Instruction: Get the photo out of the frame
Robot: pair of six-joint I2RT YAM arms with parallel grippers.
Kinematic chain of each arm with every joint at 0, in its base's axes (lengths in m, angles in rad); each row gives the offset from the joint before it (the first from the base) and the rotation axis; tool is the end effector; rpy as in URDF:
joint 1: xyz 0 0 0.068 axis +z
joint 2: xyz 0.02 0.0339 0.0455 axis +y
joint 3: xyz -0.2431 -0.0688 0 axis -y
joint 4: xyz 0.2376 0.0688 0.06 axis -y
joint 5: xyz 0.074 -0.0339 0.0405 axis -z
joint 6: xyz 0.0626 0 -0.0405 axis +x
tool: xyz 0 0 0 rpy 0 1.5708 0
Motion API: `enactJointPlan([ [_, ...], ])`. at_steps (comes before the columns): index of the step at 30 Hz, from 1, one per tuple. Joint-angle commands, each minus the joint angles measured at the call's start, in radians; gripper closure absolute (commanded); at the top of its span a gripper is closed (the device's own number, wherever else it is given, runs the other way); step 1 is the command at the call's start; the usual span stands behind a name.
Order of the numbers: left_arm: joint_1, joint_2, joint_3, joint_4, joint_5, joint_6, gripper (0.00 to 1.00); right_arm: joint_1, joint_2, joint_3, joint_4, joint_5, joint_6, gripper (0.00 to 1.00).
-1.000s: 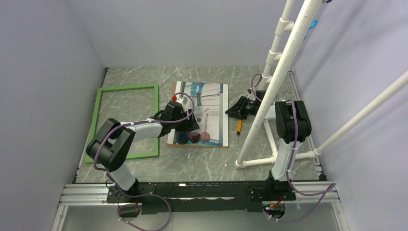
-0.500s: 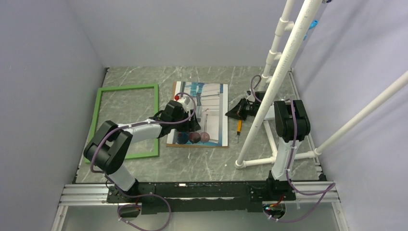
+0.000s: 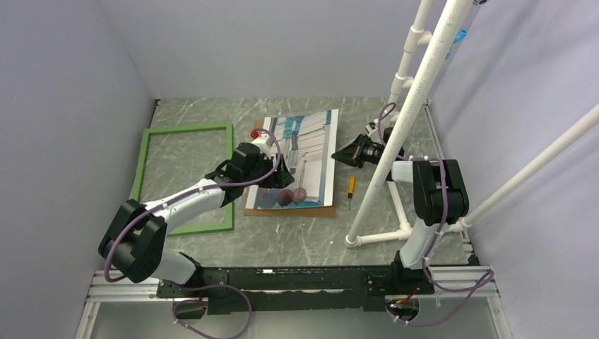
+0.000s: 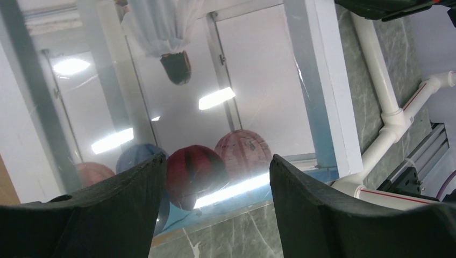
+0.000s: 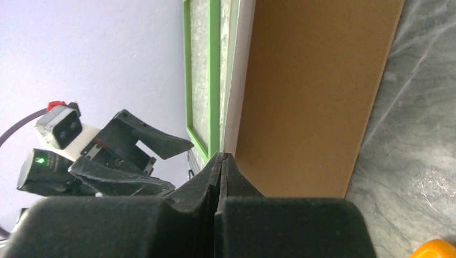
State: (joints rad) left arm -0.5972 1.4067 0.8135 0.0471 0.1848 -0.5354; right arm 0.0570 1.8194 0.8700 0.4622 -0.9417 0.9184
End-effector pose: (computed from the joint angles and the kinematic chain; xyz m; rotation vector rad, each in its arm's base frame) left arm 0.2636 -0.1932 0.1999 0.1849 2.2233 -0.8465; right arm 0.3614 0.0713 0.1390 0.2932 2.1846 1.5421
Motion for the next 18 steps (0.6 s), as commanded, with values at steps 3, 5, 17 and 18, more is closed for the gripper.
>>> enactJointPlan([
  [3, 0.002, -0.015, 0.018, -0.021, 0.005, -0.013, 0.27, -0.045, -0.01, -0.074, 0.311, -0.098, 0.211, 1.0],
  [5, 0.003, -0.035, 0.016, -0.028, -0.005, -0.016, 0.27, -0.052, -0.059, -0.06, 0.229, -0.092, 0.17, 1.0],
  [17, 0.005, -0.045, 0.027, -0.005, 0.045, -0.023, 0.26, -0.107, -0.224, 0.065, -0.393, 0.045, -0.176, 1.0],
  [18, 0.005, -0.041, 0.025, 0.004, 0.053, -0.028, 0.26, -0.109, -0.237, 0.074, -0.429, 0.06, -0.2, 1.0],
])
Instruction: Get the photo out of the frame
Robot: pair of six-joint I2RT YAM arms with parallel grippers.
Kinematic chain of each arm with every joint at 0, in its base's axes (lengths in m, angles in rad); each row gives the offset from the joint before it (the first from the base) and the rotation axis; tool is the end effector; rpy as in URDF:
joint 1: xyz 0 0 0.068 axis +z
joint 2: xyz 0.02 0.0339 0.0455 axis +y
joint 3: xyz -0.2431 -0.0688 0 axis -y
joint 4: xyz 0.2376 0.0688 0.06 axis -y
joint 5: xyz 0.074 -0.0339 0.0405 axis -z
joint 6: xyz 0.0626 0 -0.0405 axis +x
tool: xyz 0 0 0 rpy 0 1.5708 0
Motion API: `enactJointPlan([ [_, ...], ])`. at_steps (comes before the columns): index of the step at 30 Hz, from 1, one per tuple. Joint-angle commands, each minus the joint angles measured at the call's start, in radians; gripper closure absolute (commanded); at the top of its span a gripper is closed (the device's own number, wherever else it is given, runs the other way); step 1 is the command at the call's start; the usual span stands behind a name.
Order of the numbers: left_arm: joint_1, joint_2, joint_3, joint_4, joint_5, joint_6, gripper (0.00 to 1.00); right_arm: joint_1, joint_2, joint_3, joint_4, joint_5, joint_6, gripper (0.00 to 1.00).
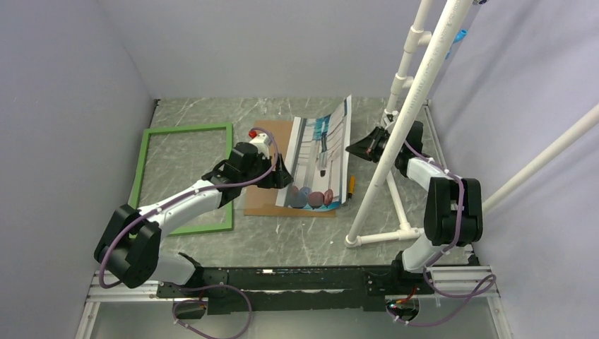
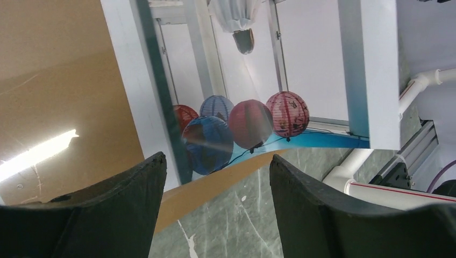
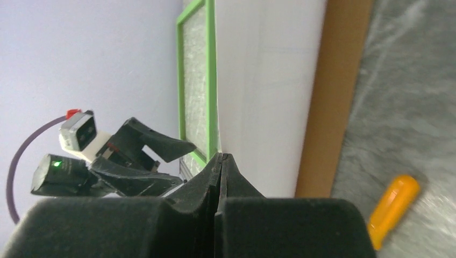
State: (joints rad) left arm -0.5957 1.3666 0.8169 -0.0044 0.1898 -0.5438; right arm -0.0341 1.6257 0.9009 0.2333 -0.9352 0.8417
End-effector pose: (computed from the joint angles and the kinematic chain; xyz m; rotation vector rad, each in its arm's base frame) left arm 0.2581 -0.1892 0.2073 0.1767 2.2344 -0.8521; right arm 0.3505 0.0384 0.1912 0.3099 2.1339 1.4441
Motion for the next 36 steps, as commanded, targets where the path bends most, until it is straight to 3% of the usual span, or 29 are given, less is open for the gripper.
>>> enactJointPlan([
  [1, 0.004, 0.004, 0.02, 0.063, 0.055, -0.025, 0.26, -0.018, -0.064, 0.055, -0.224, 0.067, -0.141, 1.0],
  [9, 0.004, 0.011, 0.029, 0.076, 0.092, -0.052, 0.27, -0.017, -0.189, 0.218, -0.432, 0.123, -0.21, 1.0],
  [17, 0.008, -0.017, 0.051, 0.08, 0.12, -0.074, 0.27, 0.016, -0.212, 0.366, -0.487, 0.136, -0.184, 1.0],
  [24, 0.024, -0.122, 0.028, 0.065, 0.06, -0.078, 0.27, 0.096, -0.186, 0.549, -0.507, 0.138, -0.138, 1.0],
  [32, 0.041, -0.262, -0.006, 0.007, -0.05, -0.069, 0.26, 0.22, -0.081, 0.717, -0.411, 0.119, -0.018, 1.0],
  [36, 0.043, -0.361, -0.024, -0.047, -0.142, -0.056, 0.26, 0.279, -0.029, 0.732, -0.273, 0.091, 0.094, 1.0],
])
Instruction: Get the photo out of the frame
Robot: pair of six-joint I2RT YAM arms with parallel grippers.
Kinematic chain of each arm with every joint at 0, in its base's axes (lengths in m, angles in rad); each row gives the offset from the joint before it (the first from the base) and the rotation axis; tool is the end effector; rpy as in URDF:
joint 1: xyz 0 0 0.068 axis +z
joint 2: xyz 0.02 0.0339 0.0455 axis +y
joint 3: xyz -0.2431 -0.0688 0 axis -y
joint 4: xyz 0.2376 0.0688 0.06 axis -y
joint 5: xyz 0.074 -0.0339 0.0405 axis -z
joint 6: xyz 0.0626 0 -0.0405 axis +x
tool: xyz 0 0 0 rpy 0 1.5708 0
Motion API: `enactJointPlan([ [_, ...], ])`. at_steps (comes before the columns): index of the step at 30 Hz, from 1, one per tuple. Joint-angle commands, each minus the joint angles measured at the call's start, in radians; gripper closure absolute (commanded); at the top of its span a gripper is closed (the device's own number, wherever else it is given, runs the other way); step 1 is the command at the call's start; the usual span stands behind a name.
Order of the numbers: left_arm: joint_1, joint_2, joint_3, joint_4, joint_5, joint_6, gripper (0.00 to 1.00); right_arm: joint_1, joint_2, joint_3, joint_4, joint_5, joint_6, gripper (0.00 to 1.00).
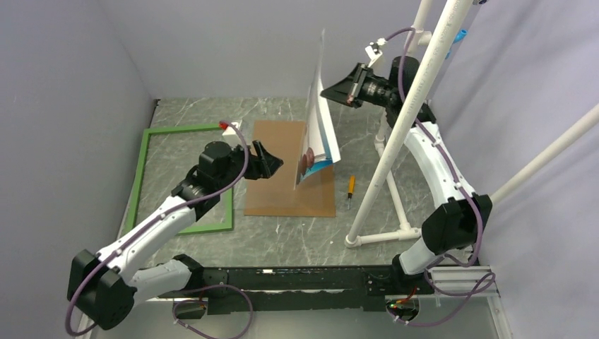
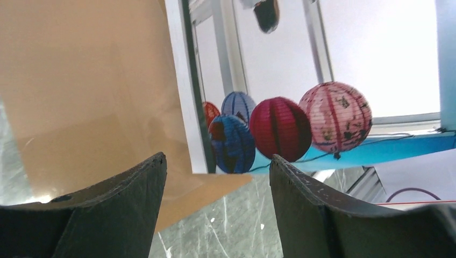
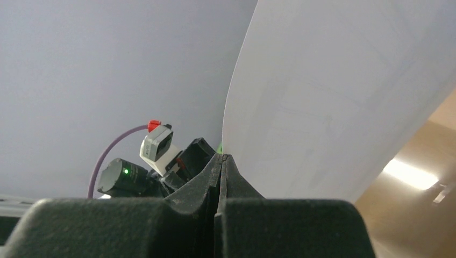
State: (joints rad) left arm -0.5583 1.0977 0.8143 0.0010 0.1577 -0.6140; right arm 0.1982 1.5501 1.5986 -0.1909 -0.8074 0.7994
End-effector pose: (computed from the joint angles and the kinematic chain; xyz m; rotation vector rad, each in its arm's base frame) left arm 0.2362 -0.1591 0.2832 0.0617 1.9611 -0.9427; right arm 0.3494 0.1163 0.4114 -0.1019 1.8832 1.3968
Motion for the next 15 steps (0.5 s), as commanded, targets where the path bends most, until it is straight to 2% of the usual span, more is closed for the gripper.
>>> enactJointPlan([
  [1, 0.005, -0.114, -0.023, -0.066, -0.138, 0.02, 0.26, 0.055, 0.055, 0.028, 0.199, -0.048, 0.174, 1.0],
  [4, 0.006, -0.173, -0.024, -0.111, -0.186, 0.037, 0.26, 0.059, 0.067, -0.008, 0.326, -0.064, 0.251, 1.0],
  [7, 0.006, -0.21, -0.025, -0.141, -0.216, 0.05, 0.25, 0.05, 0.056, -0.093, 0.345, -0.038, 0.248, 1.0],
  [12, 0.006, -0.219, -0.034, -0.159, -0.213, 0.049, 0.25, 0.011, 0.057, -0.299, 0.36, 0.007, 0.205, 1.0],
  [15, 0.006, -0.206, -0.045, -0.155, -0.194, 0.04, 0.25, -0.028, 0.08, -0.441, 0.442, 0.011, 0.213, 1.0],
])
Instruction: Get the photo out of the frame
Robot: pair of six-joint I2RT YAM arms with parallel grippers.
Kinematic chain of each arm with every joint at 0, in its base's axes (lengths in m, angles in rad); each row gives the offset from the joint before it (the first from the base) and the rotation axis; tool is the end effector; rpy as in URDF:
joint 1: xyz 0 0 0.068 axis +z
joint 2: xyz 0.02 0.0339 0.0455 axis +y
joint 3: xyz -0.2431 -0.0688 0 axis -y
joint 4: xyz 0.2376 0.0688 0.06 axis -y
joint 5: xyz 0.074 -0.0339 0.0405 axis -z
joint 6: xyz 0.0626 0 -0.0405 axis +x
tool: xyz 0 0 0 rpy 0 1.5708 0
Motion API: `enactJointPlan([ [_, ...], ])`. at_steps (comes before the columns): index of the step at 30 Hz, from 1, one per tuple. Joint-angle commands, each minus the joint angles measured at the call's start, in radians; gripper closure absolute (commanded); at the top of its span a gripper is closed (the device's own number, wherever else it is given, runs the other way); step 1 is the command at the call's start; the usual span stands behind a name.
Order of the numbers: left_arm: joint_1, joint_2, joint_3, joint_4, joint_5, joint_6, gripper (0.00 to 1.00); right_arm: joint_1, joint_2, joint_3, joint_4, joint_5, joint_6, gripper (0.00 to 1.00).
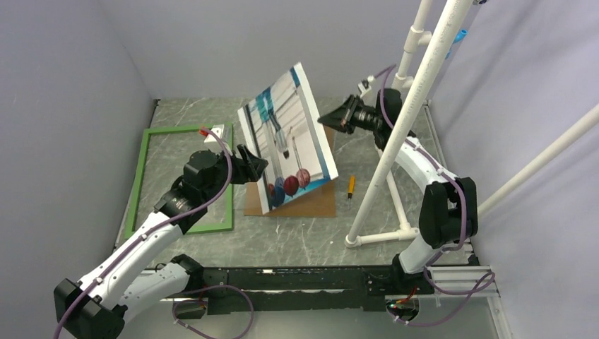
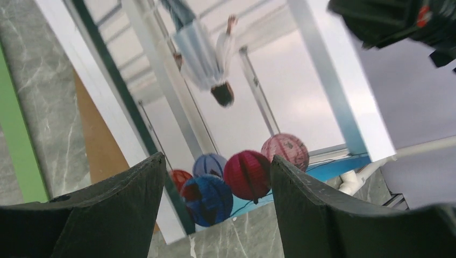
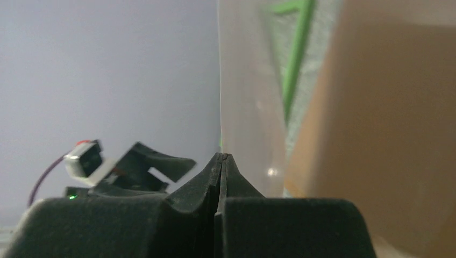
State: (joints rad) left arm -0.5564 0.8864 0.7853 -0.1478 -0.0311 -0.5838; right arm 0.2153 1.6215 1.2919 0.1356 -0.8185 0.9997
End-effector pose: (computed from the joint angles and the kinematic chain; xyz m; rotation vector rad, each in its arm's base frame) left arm 0.2058 -0.1257 0.3039 -0.0487 1.8892 -0.7684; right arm 0.3723 0.1282 0.3136 0.0986 1.9912 1.5505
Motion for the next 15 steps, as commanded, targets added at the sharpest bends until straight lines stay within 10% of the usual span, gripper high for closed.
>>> enactJointPlan([
  [1, 0.005, 0.009, -0.021, -0.003, 0.003, 0.006, 0.25, -0.055, 0.025, -0.171, 0.143, 0.019, 0.013, 1.0],
  [15, 0.005, 0.105, -0.06, 0.049, 0.058, -0.018, 0.25, -0.092, 0.177, -0.39, 0.278, 0.188, -0.051, 1.0],
])
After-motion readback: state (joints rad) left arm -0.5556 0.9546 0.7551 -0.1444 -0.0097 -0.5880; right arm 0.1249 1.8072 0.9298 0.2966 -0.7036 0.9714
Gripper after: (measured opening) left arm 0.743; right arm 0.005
